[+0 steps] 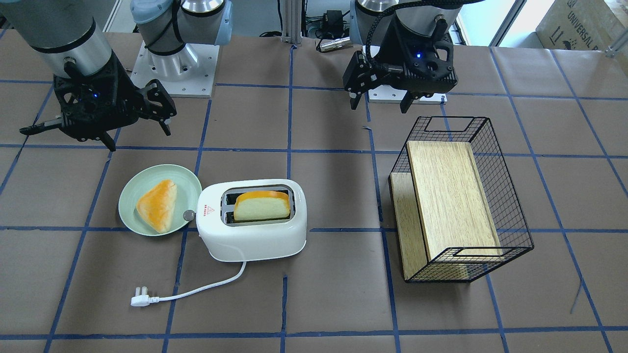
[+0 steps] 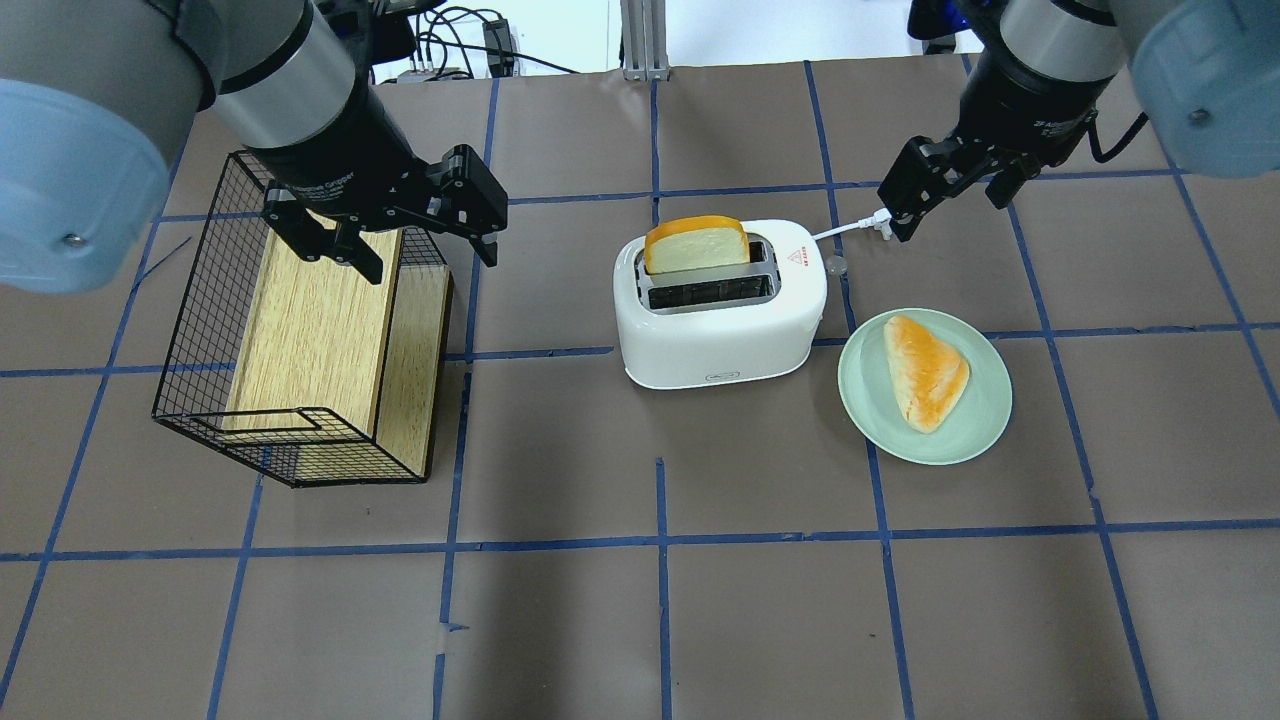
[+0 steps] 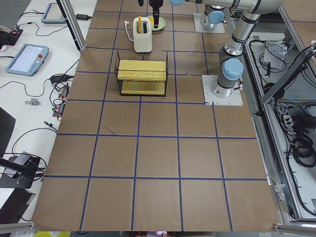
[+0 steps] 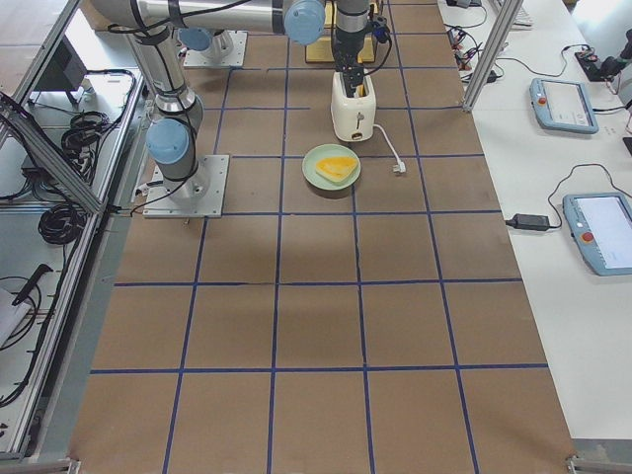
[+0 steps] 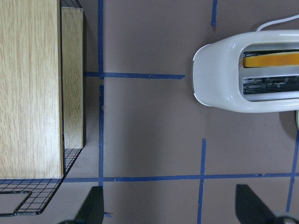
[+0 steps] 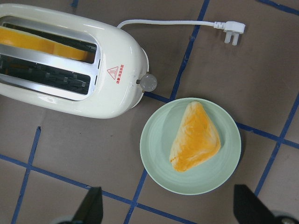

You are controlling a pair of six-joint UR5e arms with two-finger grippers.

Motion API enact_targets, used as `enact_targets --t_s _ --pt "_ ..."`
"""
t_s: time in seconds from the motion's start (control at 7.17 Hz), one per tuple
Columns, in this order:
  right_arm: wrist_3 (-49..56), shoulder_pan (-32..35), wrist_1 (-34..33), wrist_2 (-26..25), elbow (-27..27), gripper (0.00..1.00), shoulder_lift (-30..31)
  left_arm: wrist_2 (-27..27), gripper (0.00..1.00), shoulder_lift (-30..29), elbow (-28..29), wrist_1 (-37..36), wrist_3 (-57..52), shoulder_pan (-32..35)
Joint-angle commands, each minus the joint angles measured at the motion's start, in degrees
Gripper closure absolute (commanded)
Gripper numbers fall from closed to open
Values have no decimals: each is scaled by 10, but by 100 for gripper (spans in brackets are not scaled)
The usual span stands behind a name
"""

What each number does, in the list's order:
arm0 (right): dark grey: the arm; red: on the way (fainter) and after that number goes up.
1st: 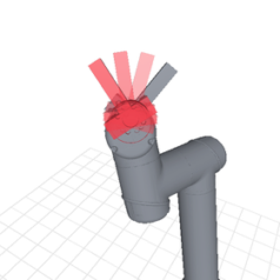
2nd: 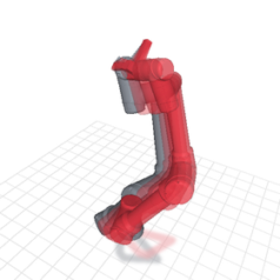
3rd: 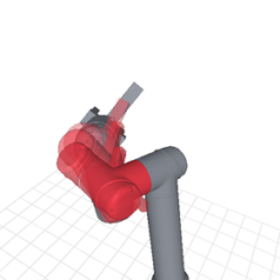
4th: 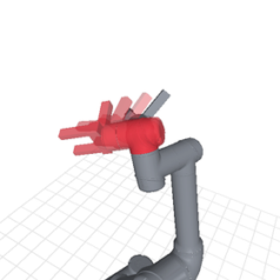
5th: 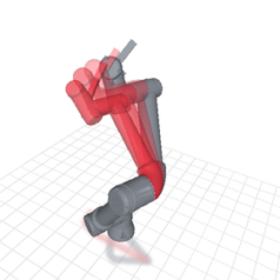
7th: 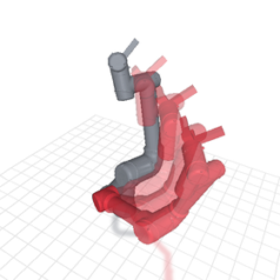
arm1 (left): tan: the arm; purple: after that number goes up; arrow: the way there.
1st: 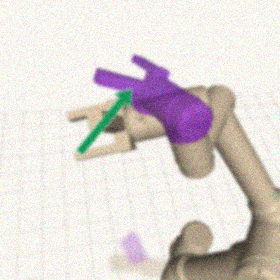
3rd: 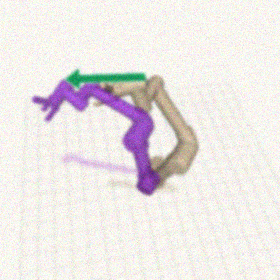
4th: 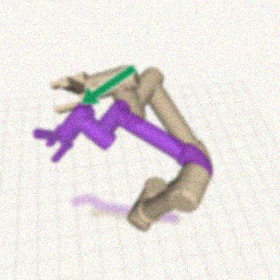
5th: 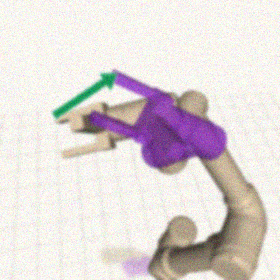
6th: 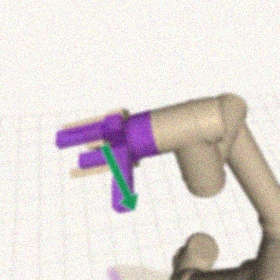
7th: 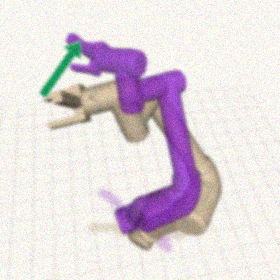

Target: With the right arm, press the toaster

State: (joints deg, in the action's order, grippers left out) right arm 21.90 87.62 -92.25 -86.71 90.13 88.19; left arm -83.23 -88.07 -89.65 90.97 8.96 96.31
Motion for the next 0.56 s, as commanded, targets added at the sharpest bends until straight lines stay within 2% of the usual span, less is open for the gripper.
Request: enact_targets --t_s 0.0,0.42 --pt "-3 0 -1 1 0 0 0 0 0 0 0 0 0 0" --pt "0 0 -3 4 6 0 -2 0 0 0 0 0 0 0"
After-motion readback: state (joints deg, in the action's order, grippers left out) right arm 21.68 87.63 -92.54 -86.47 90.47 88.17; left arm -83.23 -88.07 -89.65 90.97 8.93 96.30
